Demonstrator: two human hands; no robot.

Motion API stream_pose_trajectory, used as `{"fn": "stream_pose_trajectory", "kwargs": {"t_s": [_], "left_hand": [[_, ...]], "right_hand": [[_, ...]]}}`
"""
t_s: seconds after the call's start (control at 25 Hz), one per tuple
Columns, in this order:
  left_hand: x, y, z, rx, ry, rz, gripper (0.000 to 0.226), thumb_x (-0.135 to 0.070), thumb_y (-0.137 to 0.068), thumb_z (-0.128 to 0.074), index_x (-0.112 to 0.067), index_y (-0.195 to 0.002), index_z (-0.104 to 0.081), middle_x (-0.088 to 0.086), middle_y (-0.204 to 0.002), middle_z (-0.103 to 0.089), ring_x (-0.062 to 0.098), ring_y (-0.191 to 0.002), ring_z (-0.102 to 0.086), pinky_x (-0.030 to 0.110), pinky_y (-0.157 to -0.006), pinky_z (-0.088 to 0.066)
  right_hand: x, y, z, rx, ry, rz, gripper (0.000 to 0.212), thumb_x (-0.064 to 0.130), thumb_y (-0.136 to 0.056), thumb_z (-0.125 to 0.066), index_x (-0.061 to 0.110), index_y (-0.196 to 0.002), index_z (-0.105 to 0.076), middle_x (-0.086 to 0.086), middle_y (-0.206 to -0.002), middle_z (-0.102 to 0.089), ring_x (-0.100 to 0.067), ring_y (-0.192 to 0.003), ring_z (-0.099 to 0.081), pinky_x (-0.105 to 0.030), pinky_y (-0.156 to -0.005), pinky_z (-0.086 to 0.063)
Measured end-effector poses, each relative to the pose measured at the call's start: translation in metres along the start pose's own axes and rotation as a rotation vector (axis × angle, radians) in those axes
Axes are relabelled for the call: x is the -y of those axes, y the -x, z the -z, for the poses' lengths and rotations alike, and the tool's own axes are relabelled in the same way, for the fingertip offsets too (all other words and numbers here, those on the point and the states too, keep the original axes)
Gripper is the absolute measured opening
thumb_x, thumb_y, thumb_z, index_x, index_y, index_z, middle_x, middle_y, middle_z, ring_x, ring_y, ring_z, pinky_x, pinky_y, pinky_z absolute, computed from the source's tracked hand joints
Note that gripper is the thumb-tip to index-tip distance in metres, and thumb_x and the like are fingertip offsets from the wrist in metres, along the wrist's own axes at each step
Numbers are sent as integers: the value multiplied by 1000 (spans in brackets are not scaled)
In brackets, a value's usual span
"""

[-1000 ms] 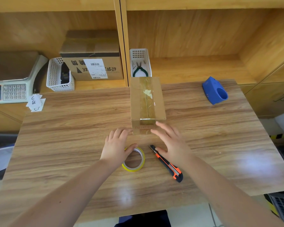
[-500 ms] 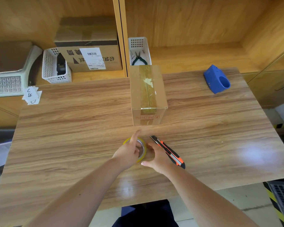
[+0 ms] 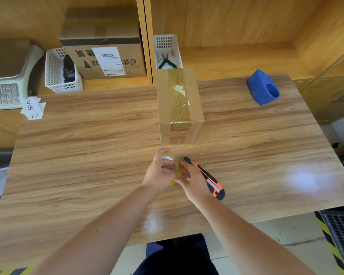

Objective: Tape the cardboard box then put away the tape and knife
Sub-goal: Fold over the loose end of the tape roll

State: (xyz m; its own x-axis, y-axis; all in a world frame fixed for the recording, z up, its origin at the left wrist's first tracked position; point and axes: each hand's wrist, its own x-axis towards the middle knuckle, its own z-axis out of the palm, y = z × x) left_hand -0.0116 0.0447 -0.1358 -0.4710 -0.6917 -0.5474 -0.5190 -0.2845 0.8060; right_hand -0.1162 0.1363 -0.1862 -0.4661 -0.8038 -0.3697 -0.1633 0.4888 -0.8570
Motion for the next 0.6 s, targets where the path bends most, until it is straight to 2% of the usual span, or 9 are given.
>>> {"fn": "stream_pose_trajectory", "kwargs": {"t_s": [0.12,0.16,0.32,0.44,0.48,0.6], "left_hand": [[-8,-1,3,-79,252,87,65,8,-79,-53,-30,-131,-45,-1,-101,-70,16,-95,-65,26,-70,-47],[-10,-1,4,-88,295,93,66,9,-78,-53,-29,-131,-47,1,-103,-70,21,-94,-64,28,-69,-46],[-11,2,6,-97,407,110,74,20,-71,-45,-25,-129,-52,7,-111,-69,25,-76,-60,28,-60,-45],[-9,2,6,-111,483,133,74,22,-71,-46,-25,-126,-54,9,-115,-68,20,-67,-63,30,-65,-48],[-7,2,6,-106,502,130,73,22,-71,-47,-25,-126,-55,9,-116,-67,21,-69,-65,32,-67,-49],[-5,3,5,-83,513,116,72,19,-68,-50,-28,-122,-57,10,-121,-65,30,-91,-70,34,-70,-49]], "right_hand": [[8,2,4,-92,50,100,39,3,-84,-67,15,-121,-62,0,-111,-65,-18,-104,-62,-30,-91,-50],[10,2,5,-119,57,122,36,4,-85,-66,14,-119,-63,-1,-110,-65,-18,-103,-62,-29,-91,-49],[25,1,11,-194,43,168,23,0,-83,-68,10,-104,-70,10,-97,-62,6,-92,-56,-4,-79,-39],[26,-1,12,-217,27,210,19,-2,-80,-69,9,-95,-73,11,-94,-65,8,-92,-57,-4,-77,-40],[25,-2,12,-229,29,205,17,-1,-80,-69,10,-93,-73,10,-94,-66,8,-92,-57,-5,-77,-40],[26,-7,13,-263,62,217,12,-1,-80,-69,10,-85,-73,8,-86,-67,9,-85,-57,-5,-73,-40]]}}
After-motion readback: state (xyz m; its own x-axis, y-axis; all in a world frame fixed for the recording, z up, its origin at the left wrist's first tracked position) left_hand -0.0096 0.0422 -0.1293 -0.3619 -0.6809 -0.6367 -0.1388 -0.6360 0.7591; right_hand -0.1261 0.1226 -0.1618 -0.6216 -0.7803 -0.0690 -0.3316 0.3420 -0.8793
